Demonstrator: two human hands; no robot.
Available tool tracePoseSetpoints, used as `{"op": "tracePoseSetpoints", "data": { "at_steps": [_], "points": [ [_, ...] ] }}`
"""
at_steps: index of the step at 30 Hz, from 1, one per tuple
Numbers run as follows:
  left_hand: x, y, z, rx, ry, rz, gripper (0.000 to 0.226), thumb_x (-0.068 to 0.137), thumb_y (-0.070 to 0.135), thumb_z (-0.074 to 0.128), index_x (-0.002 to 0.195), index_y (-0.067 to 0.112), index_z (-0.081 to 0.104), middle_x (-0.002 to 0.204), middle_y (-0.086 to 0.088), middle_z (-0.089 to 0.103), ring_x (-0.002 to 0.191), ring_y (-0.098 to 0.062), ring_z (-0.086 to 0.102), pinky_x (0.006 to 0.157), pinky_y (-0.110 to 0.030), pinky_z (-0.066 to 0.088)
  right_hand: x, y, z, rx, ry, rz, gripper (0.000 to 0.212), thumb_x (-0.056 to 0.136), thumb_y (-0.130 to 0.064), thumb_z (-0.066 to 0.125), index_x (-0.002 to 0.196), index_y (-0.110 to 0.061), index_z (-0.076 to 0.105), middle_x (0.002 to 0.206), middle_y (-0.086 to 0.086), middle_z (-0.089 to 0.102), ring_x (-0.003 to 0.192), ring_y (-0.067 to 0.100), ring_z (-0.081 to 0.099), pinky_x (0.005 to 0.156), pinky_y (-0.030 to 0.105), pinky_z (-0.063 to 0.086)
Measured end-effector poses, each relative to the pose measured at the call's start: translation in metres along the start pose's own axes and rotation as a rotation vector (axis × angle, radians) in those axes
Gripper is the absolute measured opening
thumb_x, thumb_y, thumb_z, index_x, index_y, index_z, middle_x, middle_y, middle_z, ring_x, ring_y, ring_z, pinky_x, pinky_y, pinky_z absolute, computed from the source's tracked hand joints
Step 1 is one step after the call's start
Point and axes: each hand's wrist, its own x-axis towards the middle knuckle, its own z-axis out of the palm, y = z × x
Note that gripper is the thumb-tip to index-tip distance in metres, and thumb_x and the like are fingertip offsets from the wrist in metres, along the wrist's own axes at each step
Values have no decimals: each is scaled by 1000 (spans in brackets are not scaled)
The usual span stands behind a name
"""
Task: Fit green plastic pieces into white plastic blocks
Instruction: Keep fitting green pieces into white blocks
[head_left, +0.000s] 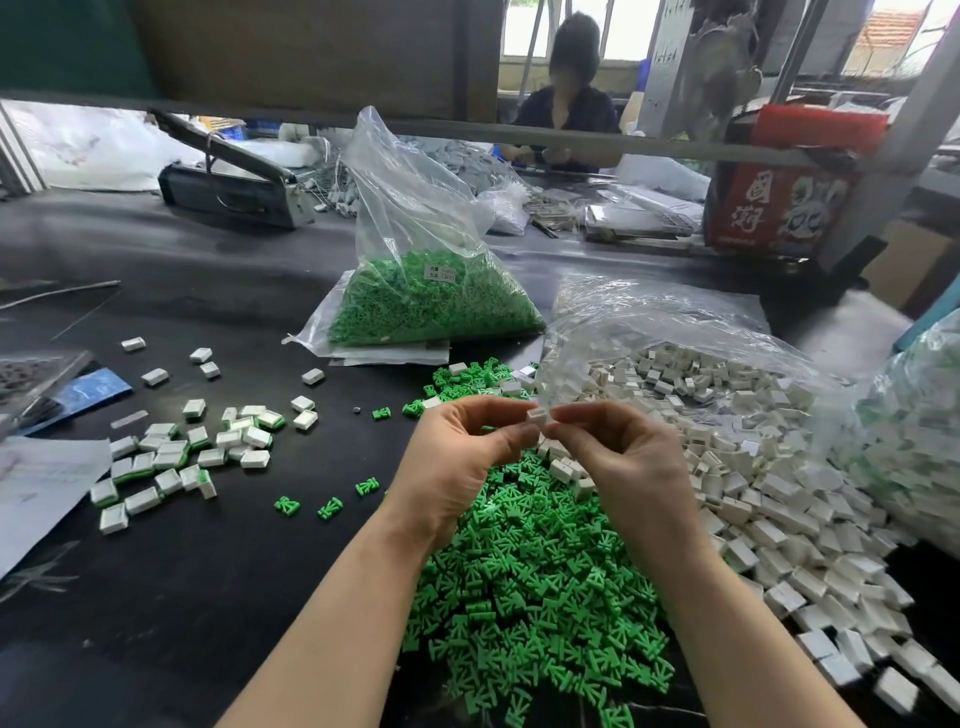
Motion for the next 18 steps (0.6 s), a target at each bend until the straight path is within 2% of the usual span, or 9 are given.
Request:
{"op": "tracePoseSetpoints", "data": {
  "at_steps": [2,3,5,6,8,11,15,18],
  "points": [
    [1,1,-3,-21,21,28,16,66,19,80,82,17,78,88,-6,76,79,-12,69,70,-21,55,1,2,-3,-203,-67,39,14,85,-13,73,93,-26,71,87,-2,74,77,7,69,70,23,57],
    [1,2,-4,-34,30,36,19,66,20,80,84,15,77,90,-8,76,82,-14,70,71,-21,55,1,3,-3,-355,-158,67,14,85,-20,74,93,-32,70,91,-7,72,77,1,66,72,22,56],
    [1,2,-6,-58,53,41,29,65,22,81,90,8,72,94,-13,75,87,-20,71,72,-22,55,-1,4,-1,-665,-372,108,18,83,-39,73,101,-39,68,104,-18,67,86,-7,60,88,22,51],
    [1,2,-7,-64,64,42,31,65,22,81,90,6,71,96,-15,75,89,-22,71,73,-23,55,-3,5,2,-825,-438,90,25,82,-48,72,106,-41,68,109,-21,63,97,-5,55,97,26,45],
    [0,2,-7,-56,76,46,29,64,22,82,86,8,70,95,-18,74,88,-23,71,74,-25,56,-4,6,8,-1038,-454,11,30,82,-56,69,108,-42,68,109,-19,60,107,5,46,97,30,37],
    [0,2,-5,-13,81,48,31,62,22,83,85,9,68,85,-13,74,79,-17,70,70,-23,55,-5,2,10,-1037,-418,-42,15,85,-48,69,98,-40,70,99,-20,63,103,8,48,83,29,37],
    [0,3,-5,-3,103,12,46,55,24,85,97,12,70,83,0,73,73,-10,68,64,-22,54,-7,1,9,-965,-418,-28,5,86,-38,69,89,-38,65,98,-17,65,100,7,52,87,29,40],
    [0,3,-7,-37,129,8,36,55,23,85,88,14,74,78,3,74,71,-9,68,64,-21,55,-6,2,8,-852,-383,-5,4,88,-31,69,88,-33,65,92,-16,66,91,4,57,84,25,46]
  ]
}}
